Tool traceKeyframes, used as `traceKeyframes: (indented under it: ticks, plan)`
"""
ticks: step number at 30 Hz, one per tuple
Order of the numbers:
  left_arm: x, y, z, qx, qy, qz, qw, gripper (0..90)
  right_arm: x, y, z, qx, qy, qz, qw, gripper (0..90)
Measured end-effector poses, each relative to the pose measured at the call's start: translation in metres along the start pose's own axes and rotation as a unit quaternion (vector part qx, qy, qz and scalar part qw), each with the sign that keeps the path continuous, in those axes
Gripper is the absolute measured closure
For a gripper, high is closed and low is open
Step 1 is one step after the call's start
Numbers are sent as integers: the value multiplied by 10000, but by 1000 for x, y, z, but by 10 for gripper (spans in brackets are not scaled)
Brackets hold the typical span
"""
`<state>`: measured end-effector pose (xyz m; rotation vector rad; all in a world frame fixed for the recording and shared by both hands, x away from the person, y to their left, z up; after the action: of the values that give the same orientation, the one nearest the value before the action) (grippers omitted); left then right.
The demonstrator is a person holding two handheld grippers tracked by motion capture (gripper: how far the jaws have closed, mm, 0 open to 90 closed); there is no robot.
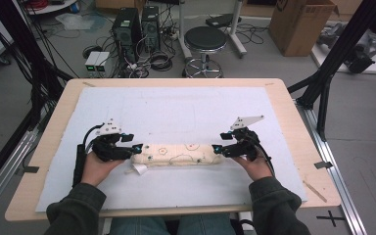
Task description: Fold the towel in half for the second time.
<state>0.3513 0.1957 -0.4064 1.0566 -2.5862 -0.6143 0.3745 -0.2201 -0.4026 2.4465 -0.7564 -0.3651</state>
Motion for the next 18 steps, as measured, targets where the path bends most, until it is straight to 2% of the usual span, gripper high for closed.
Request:
traceKeyframes:
  ticks: [3, 4, 8, 10, 14, 18]
  plan:
    - [-7, -8, 3, -152, 138, -51, 9998, 490, 9, -5, 0, -14, -221, 22, 9998, 413]
    - [-9, -11, 4, -277, 155, -91, 9995, 505, 13, -8, 1, -71, -279, 56, 9996, 429]
    - [-13, -20, 8, -523, 303, -96, 9981, 507, 21, -18, 6, -342, -516, 46, 9981, 482]
    - [-15, -24, 10, -641, 373, -42, 9972, 512, 23, -23, 7, -413, -593, -13, 9974, 497]
    - [-18, -30, 15, -1003, 445, -38, 9939, 517, 28, -29, 12, -522, -838, -291, 9947, 537]
    - [-18, -33, 20, -1086, 480, 50, 9929, 576, 30, -34, 18, -648, -862, -311, 9937, 575]
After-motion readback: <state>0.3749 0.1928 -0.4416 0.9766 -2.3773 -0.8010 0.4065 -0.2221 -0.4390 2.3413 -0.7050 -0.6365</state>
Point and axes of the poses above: each handheld gripper's, and its own axes: y roughly backward along the jaws, z roughly out of its underside, x roughly to its right, the point moved 1 cm from there along -y, roughly forward along the jaws, and after that the axes turned 4 degrees about x, right-handed, at the moved point
